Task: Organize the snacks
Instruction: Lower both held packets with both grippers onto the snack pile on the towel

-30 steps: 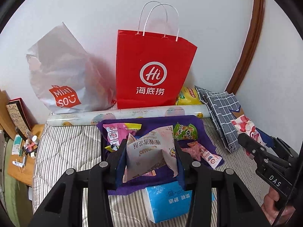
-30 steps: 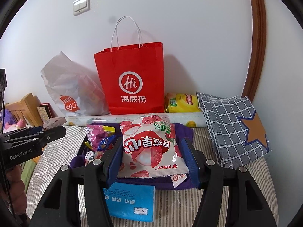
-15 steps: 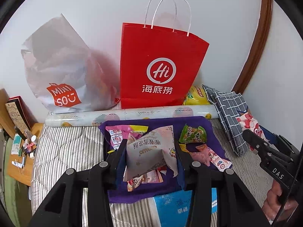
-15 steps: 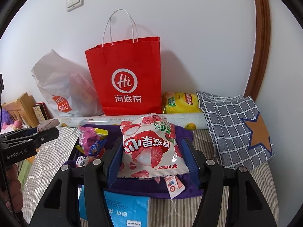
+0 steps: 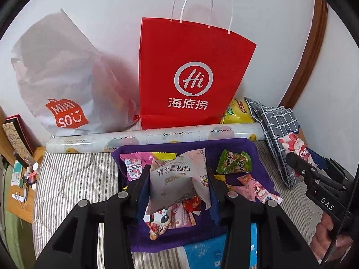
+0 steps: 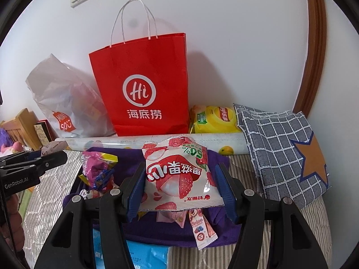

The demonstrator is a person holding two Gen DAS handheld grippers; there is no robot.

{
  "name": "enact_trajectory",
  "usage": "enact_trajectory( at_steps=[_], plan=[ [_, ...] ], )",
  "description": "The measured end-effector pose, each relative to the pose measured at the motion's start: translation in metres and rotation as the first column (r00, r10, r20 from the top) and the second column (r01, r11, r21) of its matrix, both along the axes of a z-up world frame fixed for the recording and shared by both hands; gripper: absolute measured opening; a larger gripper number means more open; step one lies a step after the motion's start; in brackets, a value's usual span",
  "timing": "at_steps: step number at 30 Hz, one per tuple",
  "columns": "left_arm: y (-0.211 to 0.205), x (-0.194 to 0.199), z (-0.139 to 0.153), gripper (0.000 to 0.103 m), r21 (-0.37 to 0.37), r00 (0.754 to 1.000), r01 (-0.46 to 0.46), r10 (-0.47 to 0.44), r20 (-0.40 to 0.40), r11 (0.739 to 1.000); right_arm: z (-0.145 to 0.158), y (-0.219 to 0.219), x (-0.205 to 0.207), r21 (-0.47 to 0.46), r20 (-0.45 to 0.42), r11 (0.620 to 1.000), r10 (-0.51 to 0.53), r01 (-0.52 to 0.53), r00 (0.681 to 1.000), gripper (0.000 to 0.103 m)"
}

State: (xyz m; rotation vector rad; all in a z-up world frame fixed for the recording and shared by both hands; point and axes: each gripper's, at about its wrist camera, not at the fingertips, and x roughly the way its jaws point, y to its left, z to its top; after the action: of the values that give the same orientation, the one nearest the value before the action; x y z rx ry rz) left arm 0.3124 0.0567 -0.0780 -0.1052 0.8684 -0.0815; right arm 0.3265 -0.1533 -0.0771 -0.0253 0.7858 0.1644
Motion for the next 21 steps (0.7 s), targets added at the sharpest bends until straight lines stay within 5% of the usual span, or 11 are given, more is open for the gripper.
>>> enact_trajectory(
  at_steps=[21],
  plan=[
    [-0.003, 0.031, -0.027, 0.042, -0.01, 0.999, 0.008, -0.008, -0.038, 1.0, -0.034, -0.003, 0.032, -0.009, -0.061, 1.0, -0.005, 0.004, 0.998, 0.06]
  ],
)
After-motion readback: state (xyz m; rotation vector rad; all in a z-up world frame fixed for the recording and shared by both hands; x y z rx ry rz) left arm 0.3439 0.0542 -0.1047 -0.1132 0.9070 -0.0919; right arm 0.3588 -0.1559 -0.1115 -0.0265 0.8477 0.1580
